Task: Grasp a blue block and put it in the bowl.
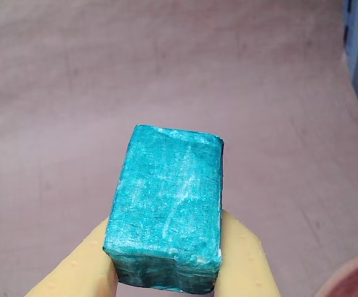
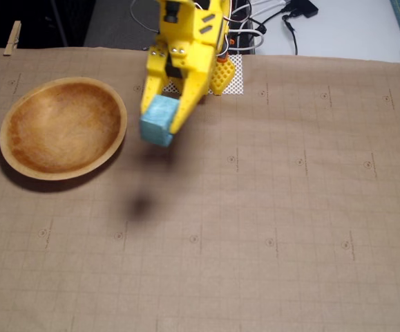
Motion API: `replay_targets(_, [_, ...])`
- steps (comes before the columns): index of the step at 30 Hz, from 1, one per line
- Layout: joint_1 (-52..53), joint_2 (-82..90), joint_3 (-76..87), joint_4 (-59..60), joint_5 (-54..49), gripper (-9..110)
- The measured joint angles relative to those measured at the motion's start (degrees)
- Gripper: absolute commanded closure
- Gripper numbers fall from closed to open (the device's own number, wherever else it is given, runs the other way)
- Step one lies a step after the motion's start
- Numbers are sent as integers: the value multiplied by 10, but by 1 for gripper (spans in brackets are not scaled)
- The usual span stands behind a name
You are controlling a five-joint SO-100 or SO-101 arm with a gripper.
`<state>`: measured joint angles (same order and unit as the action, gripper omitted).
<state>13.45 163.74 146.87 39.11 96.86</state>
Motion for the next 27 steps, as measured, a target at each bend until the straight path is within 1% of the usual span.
replay_targets(11, [104, 1, -75, 127, 0, 104])
replay_targets(27, [255, 1, -88, 143, 0, 105])
